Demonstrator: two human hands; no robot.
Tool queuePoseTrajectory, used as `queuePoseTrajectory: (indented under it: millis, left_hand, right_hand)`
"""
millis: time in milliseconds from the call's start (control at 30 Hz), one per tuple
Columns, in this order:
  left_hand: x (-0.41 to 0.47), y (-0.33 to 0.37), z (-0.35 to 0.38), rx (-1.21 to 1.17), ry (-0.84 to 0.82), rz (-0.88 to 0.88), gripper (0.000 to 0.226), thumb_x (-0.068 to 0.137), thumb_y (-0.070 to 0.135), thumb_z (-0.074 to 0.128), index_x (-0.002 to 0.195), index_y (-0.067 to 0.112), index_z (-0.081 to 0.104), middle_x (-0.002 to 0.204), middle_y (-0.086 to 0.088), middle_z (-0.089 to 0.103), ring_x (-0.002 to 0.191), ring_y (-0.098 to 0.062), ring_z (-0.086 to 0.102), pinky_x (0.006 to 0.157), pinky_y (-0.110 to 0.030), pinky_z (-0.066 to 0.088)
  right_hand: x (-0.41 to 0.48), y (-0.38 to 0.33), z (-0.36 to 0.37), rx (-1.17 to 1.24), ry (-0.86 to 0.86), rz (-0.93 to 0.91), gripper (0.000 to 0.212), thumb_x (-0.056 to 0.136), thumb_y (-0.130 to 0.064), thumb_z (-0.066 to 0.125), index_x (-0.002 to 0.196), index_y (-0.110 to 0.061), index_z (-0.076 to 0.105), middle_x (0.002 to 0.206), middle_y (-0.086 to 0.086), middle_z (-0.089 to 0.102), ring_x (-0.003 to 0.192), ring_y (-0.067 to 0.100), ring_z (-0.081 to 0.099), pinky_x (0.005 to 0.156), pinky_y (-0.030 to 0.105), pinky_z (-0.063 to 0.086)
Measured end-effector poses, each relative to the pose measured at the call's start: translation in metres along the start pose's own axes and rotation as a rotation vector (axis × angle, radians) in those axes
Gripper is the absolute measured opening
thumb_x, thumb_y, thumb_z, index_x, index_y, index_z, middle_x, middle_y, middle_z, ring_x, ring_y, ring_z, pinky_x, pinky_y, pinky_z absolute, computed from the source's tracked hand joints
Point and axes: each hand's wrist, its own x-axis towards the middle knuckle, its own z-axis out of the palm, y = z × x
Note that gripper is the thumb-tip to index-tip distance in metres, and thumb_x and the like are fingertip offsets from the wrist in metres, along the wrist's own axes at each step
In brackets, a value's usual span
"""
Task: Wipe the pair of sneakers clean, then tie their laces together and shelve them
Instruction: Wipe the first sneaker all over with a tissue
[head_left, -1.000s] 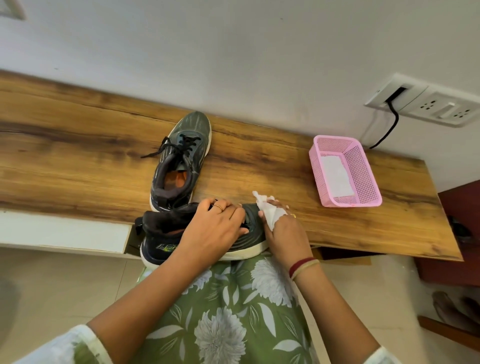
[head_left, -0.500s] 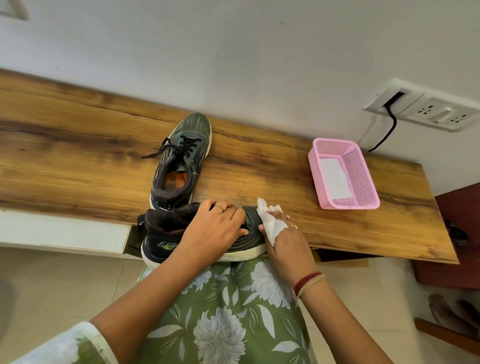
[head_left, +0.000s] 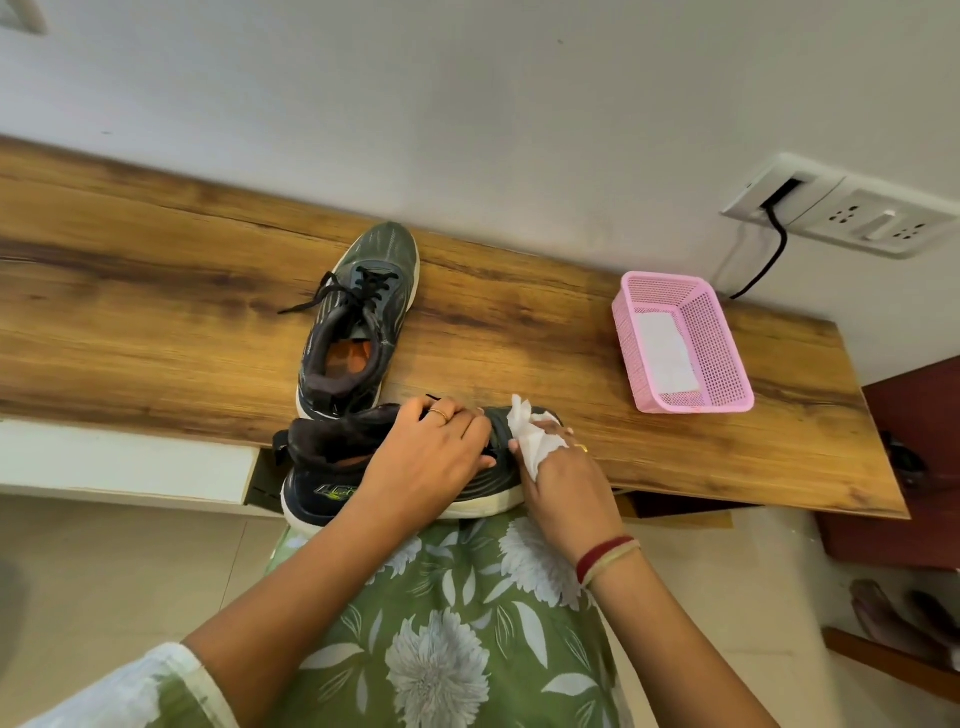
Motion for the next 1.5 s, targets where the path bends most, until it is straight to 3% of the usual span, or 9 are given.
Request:
queuePoseTrajectory:
  millis: [267, 367, 433, 500, 600, 833, 967, 1333, 1500]
  left_hand:
    - [-0.001, -0.001, 0.0, -0.004, -0.021, -0.001, 0.044, 0.089, 0.045, 0.031, 0.09, 0.013, 0.061, 0.089, -0.003, 0.067, 0.087, -0.024, 0.062, 0.07, -0.039, 0.047]
    - [-0.002, 0.0, -0.001, 0.007, -0.003, 0.0, 0.043, 0.089, 0.045, 0.031, 0.09, 0.014, 0.061, 0.092, -0.003, 0.068, 0.089, -0.023, 0.062, 0.071, -0.038, 0.046]
    - [-0.004, 0.002, -0.002, 0.018, 0.025, -0.02, 0.042, 0.089, 0.045, 0.032, 0.09, 0.014, 0.061, 0.096, -0.002, 0.068, 0.09, -0.023, 0.062, 0.072, -0.039, 0.046]
    - [-0.005, 0.004, -0.003, 0.028, 0.059, -0.032, 0.041, 0.089, 0.044, 0.034, 0.09, 0.014, 0.061, 0.097, -0.003, 0.069, 0.091, -0.024, 0.063, 0.073, -0.041, 0.048]
    - [-0.005, 0.006, -0.004, 0.068, 0.086, -0.046, 0.039, 0.089, 0.044, 0.038, 0.089, 0.014, 0.063, 0.092, -0.003, 0.068, 0.091, -0.025, 0.065, 0.076, -0.043, 0.049]
    - [-0.003, 0.004, 0.001, 0.127, -0.005, -0.034, 0.031, 0.082, 0.047, 0.064, 0.086, 0.017, 0.058, 0.089, -0.002, 0.068, 0.076, -0.026, 0.062, 0.066, -0.04, 0.044]
    - [-0.002, 0.005, -0.001, 0.121, -0.006, -0.03, 0.034, 0.08, 0.048, 0.067, 0.083, 0.016, 0.056, 0.081, -0.002, 0.065, 0.074, -0.024, 0.06, 0.065, -0.038, 0.043]
    - [-0.011, 0.013, -0.003, 0.161, 0.064, -0.022, 0.036, 0.093, 0.045, 0.036, 0.093, 0.013, 0.054, 0.095, -0.006, 0.063, 0.081, -0.025, 0.057, 0.068, -0.039, 0.042]
    - [-0.011, 0.01, -0.003, 0.145, 0.093, -0.035, 0.039, 0.091, 0.046, 0.033, 0.089, 0.014, 0.056, 0.09, -0.004, 0.064, 0.076, -0.024, 0.058, 0.064, -0.039, 0.042]
  right_hand:
    - [0.002, -0.004, 0.002, -0.029, -0.053, 0.034, 0.044, 0.1, -0.037, 0.03, 0.119, -0.011, 0.058, 0.116, 0.009, 0.061, 0.107, 0.025, 0.056, 0.091, 0.03, 0.043]
    - [-0.013, -0.003, -0.02, 0.374, -0.085, 0.14, 0.029, 0.1, -0.034, 0.037, 0.105, -0.016, 0.059, 0.099, 0.007, 0.063, 0.081, 0.018, 0.06, 0.07, 0.025, 0.045]
    - [-0.013, 0.001, -0.035, 0.838, -0.039, 0.357, 0.022, 0.099, -0.033, 0.039, 0.105, -0.022, 0.058, 0.111, 0.01, 0.06, 0.082, 0.01, 0.058, 0.075, 0.028, 0.05]
    - [-0.013, 0.008, -0.04, 1.111, 0.189, 0.555, 0.011, 0.098, -0.034, 0.041, 0.101, -0.032, 0.052, 0.127, 0.01, 0.052, 0.102, 0.016, 0.056, 0.09, 0.032, 0.048]
    - [-0.007, 0.016, -0.046, 1.244, 0.48, 0.702, 0.006, 0.099, -0.029, 0.043, 0.101, -0.028, 0.047, 0.117, 0.007, 0.055, 0.103, 0.018, 0.053, 0.087, 0.03, 0.042]
    - [0.01, 0.015, -0.01, 0.806, 0.13, 0.362, 0.037, 0.098, -0.039, 0.036, 0.122, -0.018, 0.055, 0.117, -0.003, 0.059, 0.115, 0.025, 0.054, 0.093, 0.034, 0.047]
    - [-0.005, 0.009, 0.005, 0.434, 0.122, 0.173, 0.047, 0.101, -0.027, 0.035, 0.148, -0.025, 0.027, 0.14, 0.0, 0.046, 0.126, 0.016, 0.044, 0.098, 0.013, 0.03]
    - [-0.016, 0.016, 0.004, 0.35, 0.125, 0.04, 0.052, 0.099, -0.025, 0.035, 0.147, -0.038, 0.021, 0.147, 0.0, 0.04, 0.132, 0.017, 0.039, 0.104, 0.028, 0.037]
    - [-0.031, -0.002, 0.016, 0.357, 0.123, 0.035, 0.045, 0.1, -0.031, 0.037, 0.143, -0.018, 0.038, 0.141, 0.003, 0.045, 0.132, 0.011, 0.038, 0.106, 0.017, 0.026]
